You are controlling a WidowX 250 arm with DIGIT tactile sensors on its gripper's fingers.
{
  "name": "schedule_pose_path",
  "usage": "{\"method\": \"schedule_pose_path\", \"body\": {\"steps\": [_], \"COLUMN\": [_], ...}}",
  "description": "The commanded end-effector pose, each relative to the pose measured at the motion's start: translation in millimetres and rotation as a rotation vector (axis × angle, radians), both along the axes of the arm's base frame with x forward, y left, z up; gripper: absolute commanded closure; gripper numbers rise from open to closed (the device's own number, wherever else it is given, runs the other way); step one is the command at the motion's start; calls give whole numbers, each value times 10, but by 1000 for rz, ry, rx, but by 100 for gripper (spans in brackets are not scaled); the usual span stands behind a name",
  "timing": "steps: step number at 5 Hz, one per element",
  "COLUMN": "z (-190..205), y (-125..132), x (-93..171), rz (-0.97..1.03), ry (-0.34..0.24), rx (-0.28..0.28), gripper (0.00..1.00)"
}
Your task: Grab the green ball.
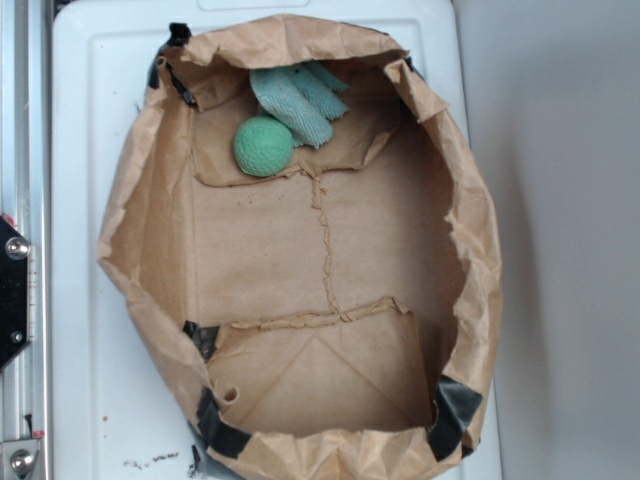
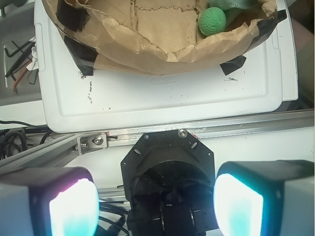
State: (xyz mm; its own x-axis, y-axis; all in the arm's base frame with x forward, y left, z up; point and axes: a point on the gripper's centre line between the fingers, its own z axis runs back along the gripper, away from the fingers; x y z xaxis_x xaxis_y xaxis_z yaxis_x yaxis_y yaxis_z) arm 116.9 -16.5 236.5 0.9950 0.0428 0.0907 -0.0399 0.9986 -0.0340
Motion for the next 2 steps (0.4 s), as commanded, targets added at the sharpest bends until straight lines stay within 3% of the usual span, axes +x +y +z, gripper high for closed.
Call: {"method": "schedule_pose_path", "body": {"steps": [1,2], "z": [0,41], "y": [0,26], "x": [0,358], "rz": [0,83], "ry": [0,-34], "rx": [0,-12], "gripper": [0,0]}}
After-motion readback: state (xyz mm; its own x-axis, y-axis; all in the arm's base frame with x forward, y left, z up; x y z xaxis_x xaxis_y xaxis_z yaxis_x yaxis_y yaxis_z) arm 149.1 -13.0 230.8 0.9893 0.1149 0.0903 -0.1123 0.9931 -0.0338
